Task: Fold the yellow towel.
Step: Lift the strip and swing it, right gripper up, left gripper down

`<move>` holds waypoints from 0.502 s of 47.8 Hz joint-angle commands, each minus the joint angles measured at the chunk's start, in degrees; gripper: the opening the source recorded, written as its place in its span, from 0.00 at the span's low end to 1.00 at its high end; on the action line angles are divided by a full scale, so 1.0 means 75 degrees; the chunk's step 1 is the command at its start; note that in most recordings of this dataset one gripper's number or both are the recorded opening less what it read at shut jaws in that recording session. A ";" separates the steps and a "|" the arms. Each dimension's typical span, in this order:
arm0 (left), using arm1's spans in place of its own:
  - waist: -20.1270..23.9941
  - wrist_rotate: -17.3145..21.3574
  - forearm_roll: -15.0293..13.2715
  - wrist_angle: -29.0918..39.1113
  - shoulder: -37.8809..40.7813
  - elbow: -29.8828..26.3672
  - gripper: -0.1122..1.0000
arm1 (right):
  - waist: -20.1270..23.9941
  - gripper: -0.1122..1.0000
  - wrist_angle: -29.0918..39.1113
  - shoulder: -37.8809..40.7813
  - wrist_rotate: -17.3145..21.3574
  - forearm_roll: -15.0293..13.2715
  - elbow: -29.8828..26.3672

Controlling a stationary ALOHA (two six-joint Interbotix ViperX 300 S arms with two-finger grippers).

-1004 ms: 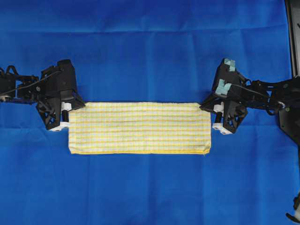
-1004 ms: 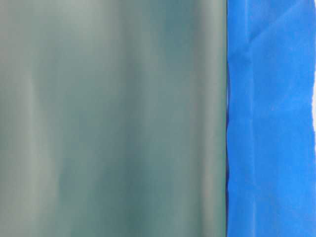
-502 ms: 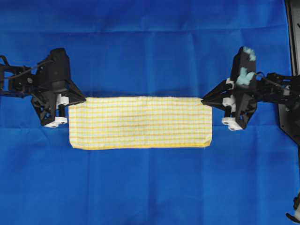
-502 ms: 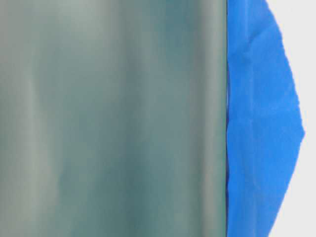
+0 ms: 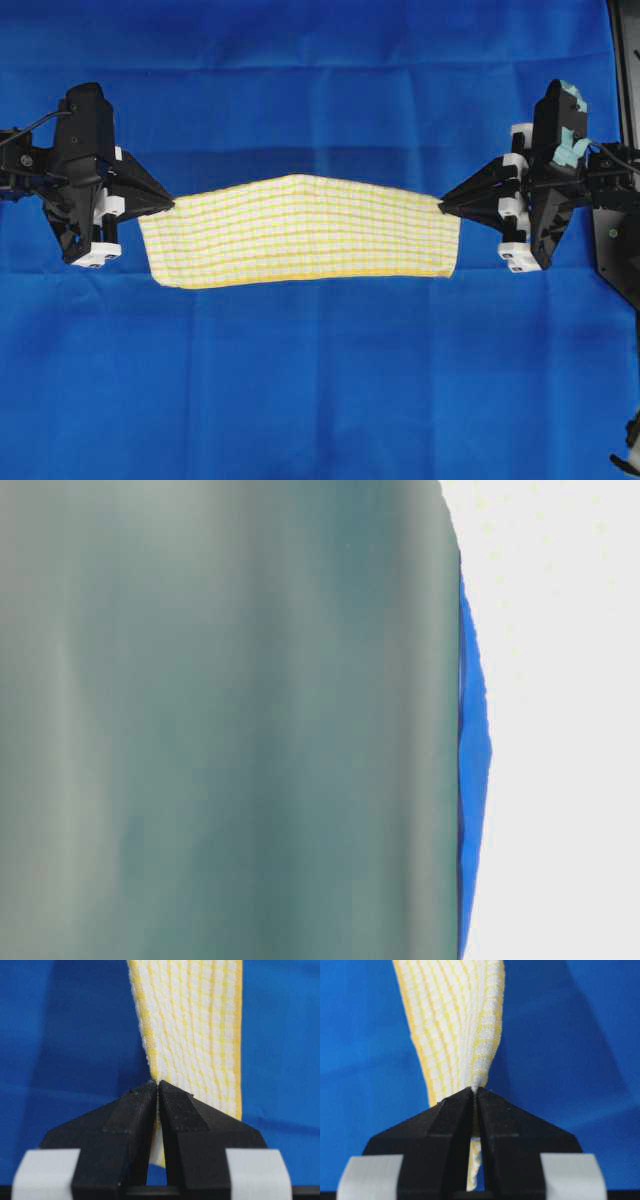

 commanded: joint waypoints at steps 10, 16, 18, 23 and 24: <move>-0.0551 -0.0047 0.0012 -0.0562 -0.0035 -0.0094 0.12 | -0.0879 0.12 -0.0410 0.0387 -0.0035 -0.0164 -0.0281; -0.0973 -0.0059 -0.0023 -0.0867 0.0059 -0.0129 0.12 | -0.1617 0.12 -0.0539 0.0645 -0.0059 -0.0305 -0.0422; -0.1090 -0.0070 -0.0023 -0.0984 0.0082 -0.0141 0.12 | -0.1840 0.12 -0.0574 0.0715 -0.0059 -0.0363 -0.0480; -0.1395 -0.0070 -0.0035 -0.1313 0.0188 -0.0223 0.12 | -0.2344 0.12 -0.0656 0.0961 -0.0070 -0.0551 -0.0703; -0.1441 -0.0094 -0.0035 -0.1383 0.0234 -0.0258 0.12 | -0.2414 0.12 -0.0668 0.1008 -0.0070 -0.0574 -0.0738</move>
